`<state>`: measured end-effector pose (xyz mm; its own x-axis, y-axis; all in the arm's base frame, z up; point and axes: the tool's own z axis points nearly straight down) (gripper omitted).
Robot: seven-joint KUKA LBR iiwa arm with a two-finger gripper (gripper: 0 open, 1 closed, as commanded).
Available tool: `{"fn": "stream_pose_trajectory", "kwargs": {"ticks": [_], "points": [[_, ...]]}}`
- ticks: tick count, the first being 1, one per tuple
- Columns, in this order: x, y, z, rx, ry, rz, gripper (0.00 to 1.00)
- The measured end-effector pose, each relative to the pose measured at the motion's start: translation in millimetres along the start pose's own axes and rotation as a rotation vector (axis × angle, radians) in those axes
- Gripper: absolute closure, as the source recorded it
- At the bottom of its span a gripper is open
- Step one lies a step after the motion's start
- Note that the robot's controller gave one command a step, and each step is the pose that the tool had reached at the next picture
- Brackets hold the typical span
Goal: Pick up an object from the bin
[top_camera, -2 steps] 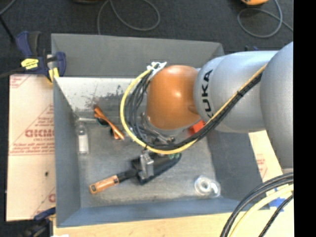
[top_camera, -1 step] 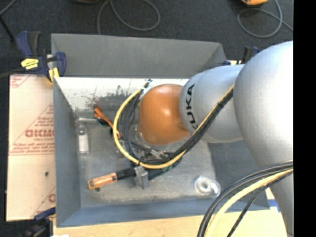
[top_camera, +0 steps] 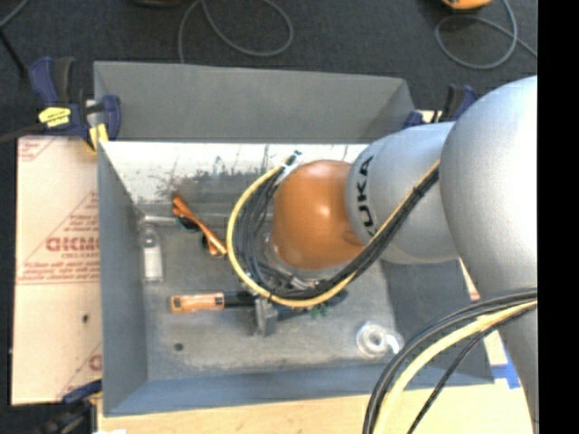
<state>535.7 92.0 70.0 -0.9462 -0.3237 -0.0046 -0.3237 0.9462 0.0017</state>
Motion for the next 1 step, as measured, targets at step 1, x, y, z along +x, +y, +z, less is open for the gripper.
{"fn": "stream_pose_trajectory", "kwargs": {"ticks": [1], "points": [[0.0, 0.1, 0.0, 0.0, 0.0, 0.0, 1.0]]}}
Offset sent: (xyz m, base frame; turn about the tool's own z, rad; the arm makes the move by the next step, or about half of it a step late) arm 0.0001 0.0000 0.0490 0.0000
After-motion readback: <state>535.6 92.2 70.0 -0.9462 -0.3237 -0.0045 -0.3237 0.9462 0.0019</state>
